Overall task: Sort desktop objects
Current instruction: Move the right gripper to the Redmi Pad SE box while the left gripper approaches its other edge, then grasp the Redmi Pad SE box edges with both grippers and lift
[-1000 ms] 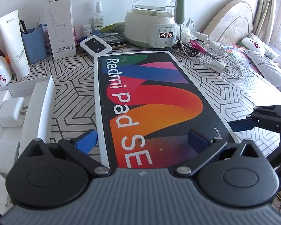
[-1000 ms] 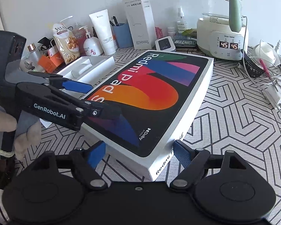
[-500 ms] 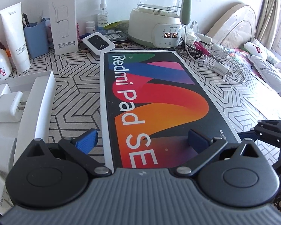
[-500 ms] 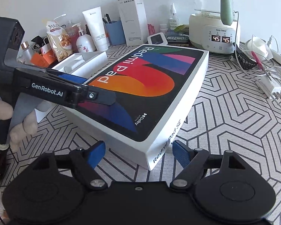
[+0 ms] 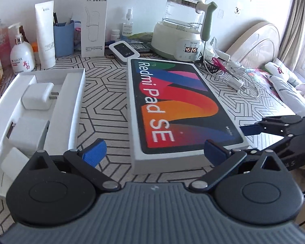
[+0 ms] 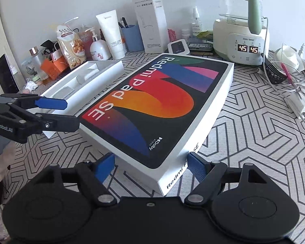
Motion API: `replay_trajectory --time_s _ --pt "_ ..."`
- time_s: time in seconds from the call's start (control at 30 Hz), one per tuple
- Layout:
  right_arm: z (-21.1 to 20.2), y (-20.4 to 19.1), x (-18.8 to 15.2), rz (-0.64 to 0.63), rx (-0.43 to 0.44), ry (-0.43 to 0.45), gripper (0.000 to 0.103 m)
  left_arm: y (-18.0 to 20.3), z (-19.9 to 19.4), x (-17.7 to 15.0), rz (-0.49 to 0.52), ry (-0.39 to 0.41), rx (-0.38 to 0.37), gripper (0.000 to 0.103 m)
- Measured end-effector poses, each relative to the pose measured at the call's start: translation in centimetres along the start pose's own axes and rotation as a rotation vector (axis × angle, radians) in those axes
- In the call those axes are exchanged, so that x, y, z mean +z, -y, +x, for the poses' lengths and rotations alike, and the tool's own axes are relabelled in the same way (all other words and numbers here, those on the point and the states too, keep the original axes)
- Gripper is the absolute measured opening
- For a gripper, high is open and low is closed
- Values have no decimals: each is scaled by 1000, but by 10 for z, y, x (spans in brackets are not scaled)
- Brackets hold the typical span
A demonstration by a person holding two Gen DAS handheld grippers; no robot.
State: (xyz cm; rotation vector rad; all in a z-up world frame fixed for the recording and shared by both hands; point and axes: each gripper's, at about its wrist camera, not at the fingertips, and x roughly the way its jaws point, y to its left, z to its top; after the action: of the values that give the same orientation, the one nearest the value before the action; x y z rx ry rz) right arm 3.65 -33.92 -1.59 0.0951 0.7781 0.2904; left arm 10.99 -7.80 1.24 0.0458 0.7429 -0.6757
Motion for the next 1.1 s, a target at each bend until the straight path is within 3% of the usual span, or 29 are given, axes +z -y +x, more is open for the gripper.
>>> replay_trajectory --time_s 0.1,0.23,0.3,0.4,0.43,0.5,0.6,0.73,0.87,1.1 --pt "3 -6 1 -5 47 4 69 9 -3 -3 26 7 51 103" --pt "5 -17 8 -23 161 -25 48 15 -5 -7 28 0 42 103" --pt "-1 -19 17 -41 190 -23 46 13 -6 -8 1 3 44 103" --pt "-12 -6 43 -55 153 15 52 5 -6 -9 -59 -1 52 103" --pt "-15 1 54 -52 133 29 66 3 -5 -9 -81 -5 54 103" --pt "-5 20 80 -45 91 5 76 1 -3 -7 -103 -1 94 103" --pt "24 53 121 -28 26 -72 76 -1 8 -6 -117 10 155 103" --pt "67 92 157 35 -11 -102 76 -11 23 -11 -210 -20 112 103" --pt "102 118 178 31 -24 -127 76 -11 28 -7 -214 -24 96 103" --pt "117 138 164 125 174 -203 82 -9 32 -2 -231 -44 104 103"
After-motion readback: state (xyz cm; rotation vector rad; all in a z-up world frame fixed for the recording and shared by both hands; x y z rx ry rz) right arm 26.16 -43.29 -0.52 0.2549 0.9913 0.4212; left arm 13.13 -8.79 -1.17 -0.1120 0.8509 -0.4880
